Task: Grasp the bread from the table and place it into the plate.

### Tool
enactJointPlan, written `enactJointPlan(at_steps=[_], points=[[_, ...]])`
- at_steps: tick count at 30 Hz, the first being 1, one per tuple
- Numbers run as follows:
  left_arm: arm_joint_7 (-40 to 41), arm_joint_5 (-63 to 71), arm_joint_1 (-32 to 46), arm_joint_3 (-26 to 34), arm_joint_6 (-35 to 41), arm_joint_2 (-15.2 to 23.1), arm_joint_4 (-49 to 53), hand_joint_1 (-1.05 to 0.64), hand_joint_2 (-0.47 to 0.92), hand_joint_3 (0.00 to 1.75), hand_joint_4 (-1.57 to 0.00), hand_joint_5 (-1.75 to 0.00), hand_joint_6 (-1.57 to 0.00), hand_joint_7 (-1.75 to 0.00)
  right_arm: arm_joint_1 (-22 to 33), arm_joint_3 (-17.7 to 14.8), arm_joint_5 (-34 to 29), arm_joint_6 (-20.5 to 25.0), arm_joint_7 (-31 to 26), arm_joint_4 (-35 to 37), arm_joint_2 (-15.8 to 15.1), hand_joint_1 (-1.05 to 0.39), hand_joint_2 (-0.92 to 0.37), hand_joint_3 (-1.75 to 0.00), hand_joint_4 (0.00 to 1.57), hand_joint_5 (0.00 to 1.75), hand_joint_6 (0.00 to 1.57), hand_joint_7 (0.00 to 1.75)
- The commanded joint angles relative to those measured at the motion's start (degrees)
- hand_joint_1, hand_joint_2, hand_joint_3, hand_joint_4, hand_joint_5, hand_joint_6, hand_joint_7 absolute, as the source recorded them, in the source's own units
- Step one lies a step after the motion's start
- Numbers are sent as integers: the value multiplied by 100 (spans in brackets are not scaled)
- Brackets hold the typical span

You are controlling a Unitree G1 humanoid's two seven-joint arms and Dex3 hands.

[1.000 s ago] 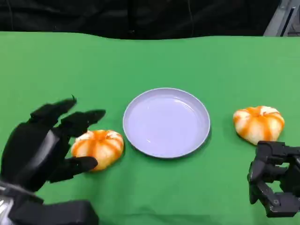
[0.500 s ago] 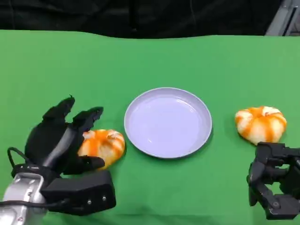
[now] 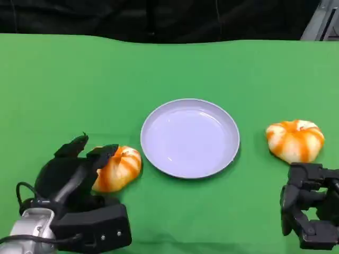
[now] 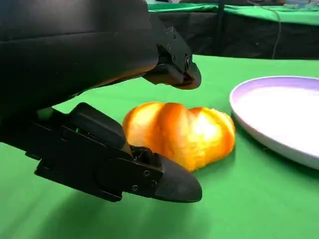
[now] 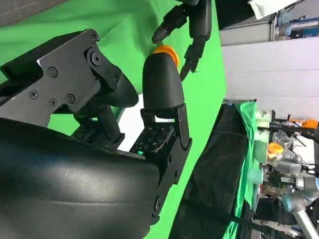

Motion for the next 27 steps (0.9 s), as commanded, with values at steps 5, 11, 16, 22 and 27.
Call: enactJointPlan(at_steps=[5, 11, 16, 22, 27], points=[[82, -114, -78, -53, 65, 191, 145, -85, 92, 22, -7, -1, -34, 0, 124, 12, -6, 100, -74, -194, -65, 6, -55, -121, 90, 167, 88, 141], [71, -178, -162, -104, 75, 225, 271, -85, 92, 24, -8, -1, -33, 0, 141, 11, 13, 148, -68, -250, -90, 6, -55, -122, 88, 170, 86, 144], [150, -211, -254, -168, 43, 204, 455, -85, 92, 24, -9, -1, -33, -1, 153, -15, 47, 182, -65, -264, -91, 6, -55, -121, 88, 170, 86, 145], [252, -240, -438, -255, 8, 195, 773, -86, 92, 25, -9, -1, -34, -1, 159, -32, 58, 170, -40, -239, -103, 6, -56, -121, 87, 172, 85, 146], [327, -200, -642, -376, 72, 122, 981, -86, 92, 26, -11, -2, -35, -1, 139, -34, 29, 137, -48, -191, -93, 6, -56, -119, 87, 173, 86, 145]])
